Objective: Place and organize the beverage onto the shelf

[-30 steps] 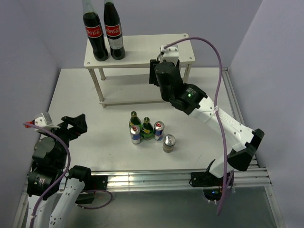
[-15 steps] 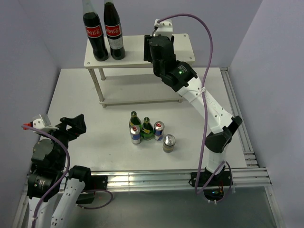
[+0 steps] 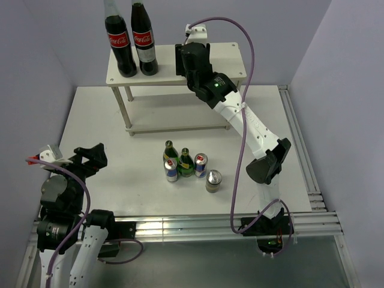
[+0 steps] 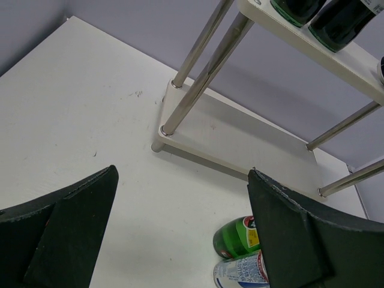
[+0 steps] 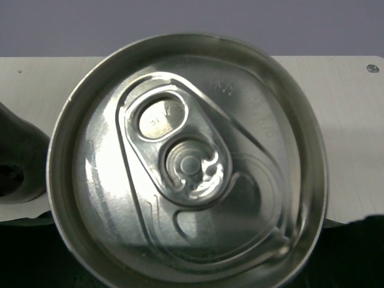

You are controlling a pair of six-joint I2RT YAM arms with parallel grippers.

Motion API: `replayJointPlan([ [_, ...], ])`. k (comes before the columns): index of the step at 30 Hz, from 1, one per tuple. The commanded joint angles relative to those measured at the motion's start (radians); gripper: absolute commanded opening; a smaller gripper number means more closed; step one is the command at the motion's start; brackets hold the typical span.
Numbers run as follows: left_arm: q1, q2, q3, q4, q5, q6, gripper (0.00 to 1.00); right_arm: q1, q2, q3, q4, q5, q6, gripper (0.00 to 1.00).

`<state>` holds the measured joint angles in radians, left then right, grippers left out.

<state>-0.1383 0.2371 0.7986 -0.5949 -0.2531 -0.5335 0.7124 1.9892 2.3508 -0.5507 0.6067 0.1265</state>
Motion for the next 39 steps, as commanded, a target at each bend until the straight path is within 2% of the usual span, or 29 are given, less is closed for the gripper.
replayJointPlan([
  [1,0.023,-0.009,-0.002,0.038,0.028,0.030,0.96,-0.010,-0.004,0.056,0.051,-0.013,-0.022,0.00],
  [12,0.039,-0.012,-0.004,0.041,0.029,0.030,0.96,-0.021,0.020,0.054,0.071,-0.025,-0.034,0.01],
  [17,0.040,-0.012,-0.004,0.041,0.026,0.030,0.96,-0.022,0.028,0.048,0.089,-0.004,-0.044,0.11],
  [18,0.042,-0.013,-0.004,0.041,0.028,0.030,0.96,-0.021,0.029,0.047,0.092,-0.004,-0.045,0.15],
  [19,0.042,-0.013,-0.006,0.041,0.029,0.029,0.96,-0.022,0.031,0.047,0.097,0.004,-0.045,0.24],
  [21,0.040,-0.012,-0.006,0.041,0.029,0.029,0.96,-0.021,0.036,0.042,0.109,0.007,-0.051,0.36],
  [22,0.042,-0.013,-0.006,0.041,0.028,0.029,0.96,-0.022,0.037,0.042,0.112,0.013,-0.054,0.49],
  [25,0.042,-0.013,-0.006,0.041,0.028,0.029,0.96,-0.022,0.046,0.042,0.126,0.031,-0.065,0.72],
  [28,0.042,-0.015,-0.007,0.041,0.028,0.029,0.96,-0.022,0.060,0.041,0.141,0.053,-0.077,0.82],
  [39,0.045,-0.016,-0.007,0.041,0.028,0.027,0.96,-0.036,0.089,0.053,0.192,0.099,-0.094,0.82],
])
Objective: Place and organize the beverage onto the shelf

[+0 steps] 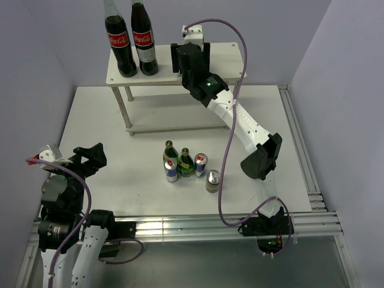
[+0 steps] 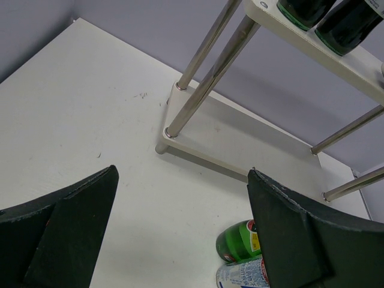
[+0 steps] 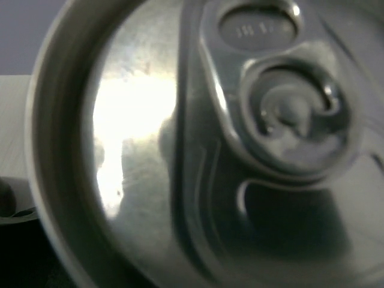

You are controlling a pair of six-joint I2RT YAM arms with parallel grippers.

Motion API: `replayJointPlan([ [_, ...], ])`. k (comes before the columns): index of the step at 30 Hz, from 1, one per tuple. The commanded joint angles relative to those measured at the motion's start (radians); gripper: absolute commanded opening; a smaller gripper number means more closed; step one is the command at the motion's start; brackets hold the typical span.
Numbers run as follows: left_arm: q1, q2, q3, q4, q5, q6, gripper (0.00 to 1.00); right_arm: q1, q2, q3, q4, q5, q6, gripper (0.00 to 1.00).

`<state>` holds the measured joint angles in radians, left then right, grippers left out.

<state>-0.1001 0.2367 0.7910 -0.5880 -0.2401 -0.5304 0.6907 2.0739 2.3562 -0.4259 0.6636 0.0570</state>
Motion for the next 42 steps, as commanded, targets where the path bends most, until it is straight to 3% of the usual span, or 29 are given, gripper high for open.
replayJointPlan([
  [1,0.007,-0.016,0.001,0.036,0.015,0.026,0.96,-0.016,0.009,0.049,0.072,0.045,-0.028,0.82],
  [16,0.007,-0.016,-0.001,0.034,0.015,0.024,0.96,-0.040,0.021,-0.041,0.216,0.068,-0.034,0.81],
  [20,0.007,-0.022,-0.001,0.034,0.012,0.024,0.96,-0.045,0.043,-0.049,0.243,0.065,-0.033,0.72],
  [25,0.007,-0.022,-0.001,0.034,0.010,0.023,0.96,-0.051,0.071,-0.046,0.260,0.059,-0.025,0.71],
  [29,0.007,-0.022,-0.003,0.037,0.012,0.024,0.96,-0.054,0.086,-0.048,0.240,0.057,-0.011,0.42],
  [31,0.008,-0.020,-0.003,0.036,0.013,0.024,0.96,-0.057,0.081,-0.061,0.224,0.067,0.001,0.35],
  [42,0.020,-0.025,-0.003,0.037,0.015,0.024,0.96,-0.054,-0.120,-0.327,0.200,0.076,0.109,0.20],
])
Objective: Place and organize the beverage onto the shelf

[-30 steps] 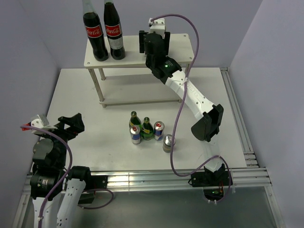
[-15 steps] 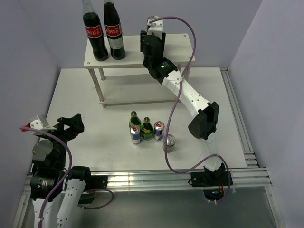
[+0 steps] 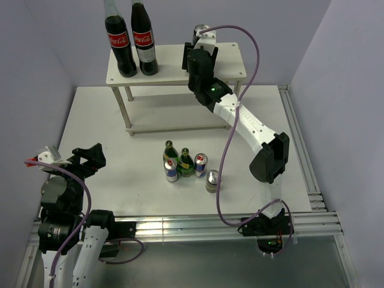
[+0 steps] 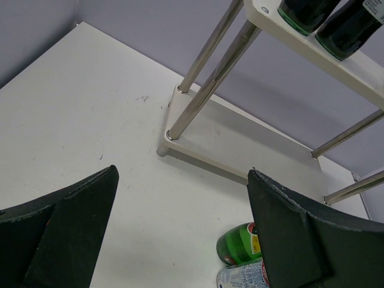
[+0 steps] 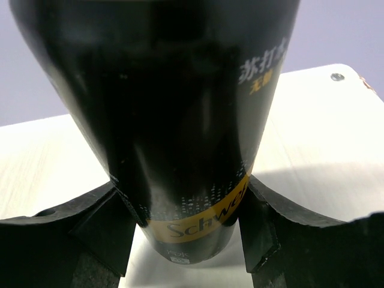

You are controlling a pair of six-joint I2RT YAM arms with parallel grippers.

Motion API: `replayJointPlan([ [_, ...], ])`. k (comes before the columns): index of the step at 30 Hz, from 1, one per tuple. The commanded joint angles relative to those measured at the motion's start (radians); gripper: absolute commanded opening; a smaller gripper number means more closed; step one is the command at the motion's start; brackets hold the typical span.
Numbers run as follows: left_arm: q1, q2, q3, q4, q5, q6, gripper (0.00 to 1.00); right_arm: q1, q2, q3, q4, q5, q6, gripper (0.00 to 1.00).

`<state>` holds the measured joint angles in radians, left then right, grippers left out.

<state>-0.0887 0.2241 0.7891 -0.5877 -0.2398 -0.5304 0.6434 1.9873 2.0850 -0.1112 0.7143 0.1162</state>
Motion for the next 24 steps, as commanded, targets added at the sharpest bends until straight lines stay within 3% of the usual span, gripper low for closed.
replayJointPlan([
  [1,0.009,-0.014,-0.001,0.037,0.014,0.024,0.96,-0.007,-0.044,-0.060,-0.122,0.024,0.050,0.19],
  [8,0.012,-0.017,-0.001,0.035,0.011,0.024,0.96,0.002,-0.053,-0.060,-0.150,0.028,0.045,0.23],
  [11,0.015,-0.019,-0.001,0.035,0.011,0.024,0.96,0.006,-0.030,-0.036,-0.182,0.037,0.046,0.39],
  [13,0.017,-0.019,-0.001,0.035,0.011,0.024,0.96,0.007,-0.013,-0.025,-0.206,0.040,0.053,0.56],
  [17,0.020,-0.019,-0.001,0.035,0.013,0.023,0.96,0.007,-0.004,-0.028,-0.217,0.043,0.059,0.75],
  [20,0.021,-0.019,-0.001,0.037,0.013,0.023,0.96,0.009,-0.010,-0.029,-0.214,0.030,0.054,0.99],
  [24,0.021,-0.020,-0.001,0.035,0.010,0.023,0.96,0.009,-0.024,-0.025,-0.222,-0.003,0.043,1.00],
])
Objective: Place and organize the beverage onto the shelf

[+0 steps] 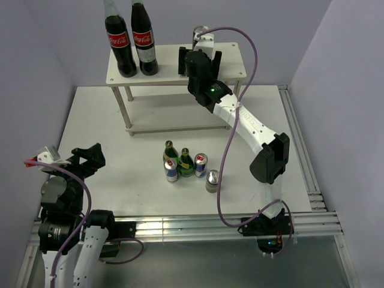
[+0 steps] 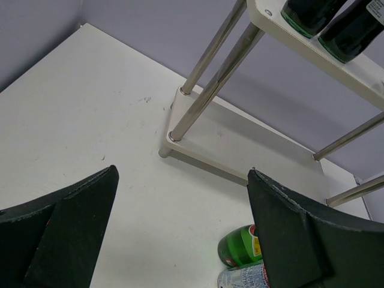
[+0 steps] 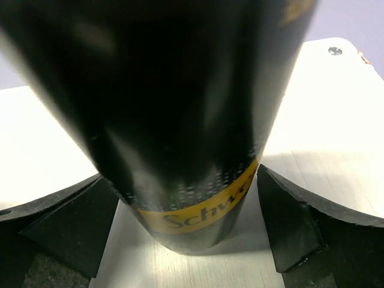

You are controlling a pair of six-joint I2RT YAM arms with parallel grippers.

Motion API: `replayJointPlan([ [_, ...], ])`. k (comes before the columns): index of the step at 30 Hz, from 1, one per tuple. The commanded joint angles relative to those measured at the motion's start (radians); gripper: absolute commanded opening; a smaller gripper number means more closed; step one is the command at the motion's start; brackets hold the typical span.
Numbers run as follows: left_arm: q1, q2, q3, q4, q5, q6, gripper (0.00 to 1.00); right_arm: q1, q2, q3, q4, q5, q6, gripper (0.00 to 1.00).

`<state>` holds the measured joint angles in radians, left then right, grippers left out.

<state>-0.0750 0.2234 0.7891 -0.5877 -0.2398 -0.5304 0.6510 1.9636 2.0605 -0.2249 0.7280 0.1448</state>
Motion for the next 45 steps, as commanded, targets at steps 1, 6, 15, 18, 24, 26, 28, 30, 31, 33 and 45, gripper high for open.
replayJointPlan([
  [1,0.007,-0.018,-0.002,0.035,0.011,0.023,0.96,0.004,-0.008,0.001,-0.113,-0.012,0.016,1.00],
  [6,0.014,-0.018,-0.001,0.037,0.013,0.024,0.96,0.019,-0.086,-0.029,-0.148,-0.013,0.033,1.00],
  [15,0.018,-0.019,-0.001,0.034,0.010,0.023,0.96,0.087,-0.301,-0.177,-0.211,-0.117,0.064,1.00],
  [18,0.020,-0.019,0.001,0.031,0.008,0.023,0.96,0.113,-0.369,-0.221,-0.257,-0.189,0.075,1.00],
  [24,0.020,-0.021,0.001,0.034,0.008,0.023,0.96,0.150,-0.660,-0.532,-0.317,-0.225,0.260,0.87],
  [26,0.020,-0.019,0.001,0.034,0.011,0.023,0.96,0.185,-0.783,-0.779,-0.262,-0.245,0.308,0.87],
  [28,0.020,-0.016,0.001,0.035,0.019,0.026,0.96,0.272,-0.971,-1.019,-0.222,-0.201,0.392,0.90],
  [30,0.020,-0.012,0.001,0.037,0.022,0.029,0.96,0.346,-1.108,-1.162,-0.250,-0.158,0.526,0.96],
  [31,0.020,-0.012,0.001,0.037,0.023,0.027,0.96,0.417,-1.143,-1.189,-0.284,-0.127,0.580,0.99],
  [33,0.020,-0.015,0.001,0.035,0.022,0.027,0.95,0.499,-1.221,-1.229,-0.399,-0.004,0.726,1.00],
  [45,0.018,-0.013,0.002,0.032,0.019,0.024,0.95,0.967,-1.094,-1.272,-0.938,0.177,1.485,1.00],
])
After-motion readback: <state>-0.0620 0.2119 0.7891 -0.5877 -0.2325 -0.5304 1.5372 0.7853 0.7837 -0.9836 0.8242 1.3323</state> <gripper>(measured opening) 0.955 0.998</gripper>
